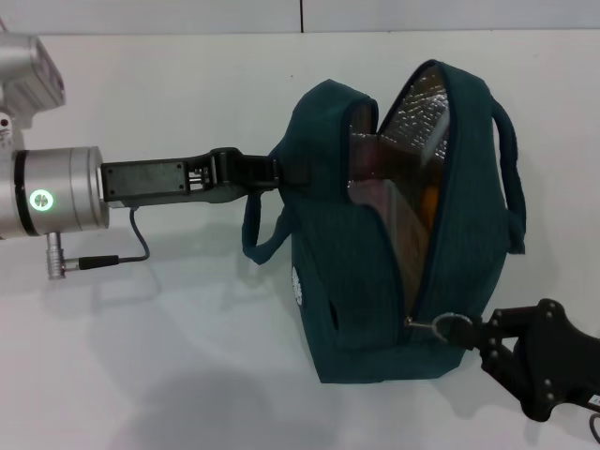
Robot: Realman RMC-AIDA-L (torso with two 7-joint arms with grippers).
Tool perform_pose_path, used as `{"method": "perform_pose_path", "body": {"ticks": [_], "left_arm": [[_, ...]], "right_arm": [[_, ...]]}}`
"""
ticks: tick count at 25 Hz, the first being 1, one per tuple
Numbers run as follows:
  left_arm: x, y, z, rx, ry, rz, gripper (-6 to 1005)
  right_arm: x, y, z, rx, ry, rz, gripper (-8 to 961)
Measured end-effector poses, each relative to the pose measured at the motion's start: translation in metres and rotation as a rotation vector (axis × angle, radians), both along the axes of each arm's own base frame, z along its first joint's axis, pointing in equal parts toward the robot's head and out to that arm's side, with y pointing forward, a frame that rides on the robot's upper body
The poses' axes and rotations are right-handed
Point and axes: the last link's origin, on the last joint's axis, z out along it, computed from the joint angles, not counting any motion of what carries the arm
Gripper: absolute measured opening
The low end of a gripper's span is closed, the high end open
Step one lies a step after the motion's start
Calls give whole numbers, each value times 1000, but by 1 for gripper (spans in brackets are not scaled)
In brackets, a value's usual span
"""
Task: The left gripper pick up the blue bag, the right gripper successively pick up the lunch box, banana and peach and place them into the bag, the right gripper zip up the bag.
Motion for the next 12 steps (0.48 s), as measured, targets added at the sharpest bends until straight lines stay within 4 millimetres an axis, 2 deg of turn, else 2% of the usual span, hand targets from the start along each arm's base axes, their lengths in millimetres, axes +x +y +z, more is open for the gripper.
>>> {"method": "perform_pose_path", "body": {"ticks": [12], "left_arm": [[-4, -4, -3, 88, 7, -71, 45]], "right_arm": [[-11, 5, 6, 22, 56, 46, 20]]}}
